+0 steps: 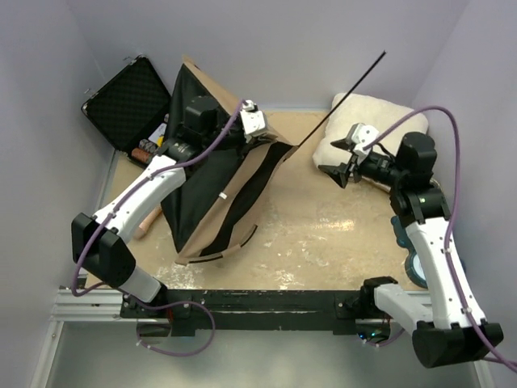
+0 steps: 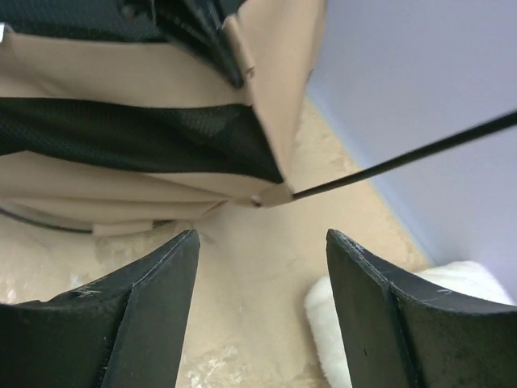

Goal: Set up the pet tent

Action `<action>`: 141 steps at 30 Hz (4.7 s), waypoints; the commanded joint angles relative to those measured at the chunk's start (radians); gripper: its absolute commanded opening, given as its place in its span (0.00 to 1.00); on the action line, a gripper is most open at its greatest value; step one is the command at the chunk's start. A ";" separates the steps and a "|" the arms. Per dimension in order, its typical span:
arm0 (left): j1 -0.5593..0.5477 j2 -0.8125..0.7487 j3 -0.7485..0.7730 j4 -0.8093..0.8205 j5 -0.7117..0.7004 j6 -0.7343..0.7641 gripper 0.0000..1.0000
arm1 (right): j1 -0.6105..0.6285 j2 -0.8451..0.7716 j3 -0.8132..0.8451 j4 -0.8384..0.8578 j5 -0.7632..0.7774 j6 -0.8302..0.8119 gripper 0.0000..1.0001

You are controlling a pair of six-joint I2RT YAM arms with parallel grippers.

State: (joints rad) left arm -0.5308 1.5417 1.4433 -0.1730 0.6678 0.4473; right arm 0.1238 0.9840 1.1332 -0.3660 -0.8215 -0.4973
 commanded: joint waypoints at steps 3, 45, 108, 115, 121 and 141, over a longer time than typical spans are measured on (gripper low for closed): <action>0.066 -0.071 -0.030 0.108 0.188 -0.096 0.00 | -0.012 -0.273 -0.024 0.510 0.163 0.397 0.71; 0.103 -0.107 -0.084 0.214 0.303 -0.200 0.00 | -0.012 0.074 0.148 1.075 0.395 0.806 0.59; 0.084 0.012 0.227 0.524 0.406 -0.688 0.00 | 0.330 0.209 0.138 0.230 0.406 -0.129 0.00; 0.068 0.005 0.224 0.420 0.386 -0.616 0.00 | 0.370 0.239 0.180 0.211 0.417 -0.138 0.00; 0.064 0.001 0.212 0.395 0.371 -0.595 0.00 | 0.390 0.234 0.177 0.219 0.417 -0.139 0.00; 0.065 0.009 0.193 0.356 0.349 -0.573 0.00 | 0.396 0.217 0.168 0.240 0.390 -0.133 0.00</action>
State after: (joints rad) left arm -0.4576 1.5959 1.6375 0.1471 1.0206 -0.1482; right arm 0.5041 1.1843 1.3060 -0.0551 -0.4095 -0.6212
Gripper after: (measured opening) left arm 0.056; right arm 0.030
